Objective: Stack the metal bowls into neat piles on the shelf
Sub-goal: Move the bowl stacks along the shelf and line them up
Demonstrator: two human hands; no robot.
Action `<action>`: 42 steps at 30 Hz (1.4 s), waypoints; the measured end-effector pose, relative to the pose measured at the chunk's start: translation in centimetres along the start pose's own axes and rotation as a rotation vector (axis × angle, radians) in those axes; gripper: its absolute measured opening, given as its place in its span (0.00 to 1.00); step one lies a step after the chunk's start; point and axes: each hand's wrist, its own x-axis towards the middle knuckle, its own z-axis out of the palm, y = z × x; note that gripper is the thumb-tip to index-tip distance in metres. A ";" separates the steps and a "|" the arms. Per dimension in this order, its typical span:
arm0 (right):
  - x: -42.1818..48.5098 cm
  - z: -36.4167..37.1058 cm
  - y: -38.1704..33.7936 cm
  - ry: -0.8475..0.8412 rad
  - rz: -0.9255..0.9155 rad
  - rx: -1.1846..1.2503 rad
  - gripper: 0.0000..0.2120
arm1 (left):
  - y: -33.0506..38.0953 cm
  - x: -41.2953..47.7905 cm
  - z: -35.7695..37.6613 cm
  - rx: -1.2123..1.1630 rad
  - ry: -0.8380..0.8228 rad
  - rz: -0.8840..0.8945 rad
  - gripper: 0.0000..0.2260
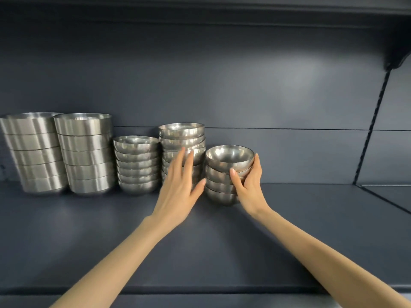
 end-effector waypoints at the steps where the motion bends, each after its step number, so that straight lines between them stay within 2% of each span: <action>1: -0.2 -0.1 0.1 0.001 -0.027 -0.044 0.43 | -1.0 0.3 -0.2 0.065 0.035 0.037 0.31; 8: -1.6 -0.6 1.1 -0.095 -0.329 -0.408 0.53 | -4.4 3.5 0.3 0.267 0.057 0.155 0.34; 11: -1.2 0.2 1.2 -0.074 -0.308 -0.400 0.56 | -4.7 4.9 0.7 0.268 0.036 0.137 0.36; 21: 1.5 1.0 2.1 -0.010 -0.266 -0.354 0.53 | -6.3 5.3 1.6 0.352 -0.019 0.133 0.41; 28: 2.3 0.6 3.0 -0.051 -0.243 -0.314 0.53 | -4.9 4.1 1.5 0.281 0.030 0.102 0.39; 31: 2.2 0.0 2.5 -0.059 -0.223 -0.262 0.51 | -2.3 2.4 1.9 0.145 0.060 0.154 0.34; 35: 3.0 -1.2 1.6 -0.036 -0.126 -0.112 0.51 | 1.3 1.1 3.6 0.074 -0.072 0.248 0.31; 39: 4.7 -2.0 1.0 -0.138 0.041 0.003 0.56 | 2.2 1.2 5.2 0.050 -0.277 0.125 0.35; 40: 5.1 -2.2 1.0 -0.148 0.067 0.006 0.53 | 2.4 1.3 5.5 0.064 -0.313 0.100 0.36; 42: 5.5 -2.3 1.2 -0.136 0.067 -0.013 0.37 | 2.6 1.2 6.0 0.083 -0.343 0.080 0.37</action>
